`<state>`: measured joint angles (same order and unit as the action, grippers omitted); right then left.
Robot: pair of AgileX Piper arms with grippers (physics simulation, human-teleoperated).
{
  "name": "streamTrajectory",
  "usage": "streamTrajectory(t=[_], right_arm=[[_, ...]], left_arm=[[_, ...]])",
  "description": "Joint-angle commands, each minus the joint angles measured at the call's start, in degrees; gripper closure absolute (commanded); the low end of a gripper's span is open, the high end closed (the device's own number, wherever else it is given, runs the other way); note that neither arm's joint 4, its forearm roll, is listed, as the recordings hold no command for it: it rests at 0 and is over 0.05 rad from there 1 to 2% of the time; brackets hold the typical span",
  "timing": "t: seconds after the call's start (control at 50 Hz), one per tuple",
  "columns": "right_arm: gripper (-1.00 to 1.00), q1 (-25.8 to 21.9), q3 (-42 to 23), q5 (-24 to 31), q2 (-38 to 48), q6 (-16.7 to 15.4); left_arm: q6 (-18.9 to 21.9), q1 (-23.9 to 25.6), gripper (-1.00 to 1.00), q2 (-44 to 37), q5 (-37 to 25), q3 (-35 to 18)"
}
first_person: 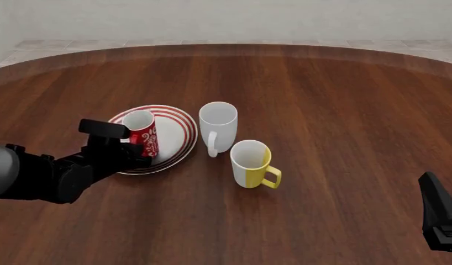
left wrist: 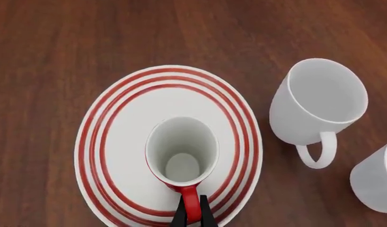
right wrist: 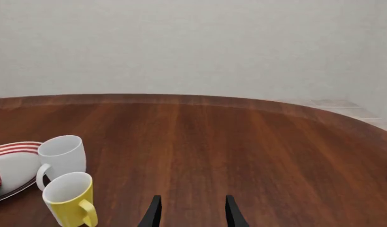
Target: Pick up the red mug and put it on the plate
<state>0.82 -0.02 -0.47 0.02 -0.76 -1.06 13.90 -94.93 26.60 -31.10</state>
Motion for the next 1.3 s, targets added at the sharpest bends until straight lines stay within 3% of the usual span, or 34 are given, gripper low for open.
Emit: streamTrajectory(t=[0.02,0.36,0.38,0.88,1.18,1.3], right_arm=[[-1.00,0.0,0.0,0.0,0.0,0.1],[-1.00,0.0,0.0,0.0,0.0,0.0],[-1.00,0.0,0.0,0.0,0.0,0.0],[-1.00,-0.1,0.0,0.0,0.0,-0.2],[-1.00,-0.2,0.0,0.0,0.0,-0.1],[-1.00,-0.2,0.0,-0.1,0.0,-0.1]], left_arm=[[0.3,0.0,1.00,-0.3,0.3,-0.3],[0.6,-0.7,1.00,0.1,-0.2,-0.2],[0.5,-0.5,-1.00,0.2,-0.2,-0.1],[1.0,-0.2,-1.00,1.5,-0.5,0.3],[-0.7,3.9,-1.00,16.5,-8.3,5.3],[-1.0,3.2,-1.00,22.0,-11.6,6.6]])
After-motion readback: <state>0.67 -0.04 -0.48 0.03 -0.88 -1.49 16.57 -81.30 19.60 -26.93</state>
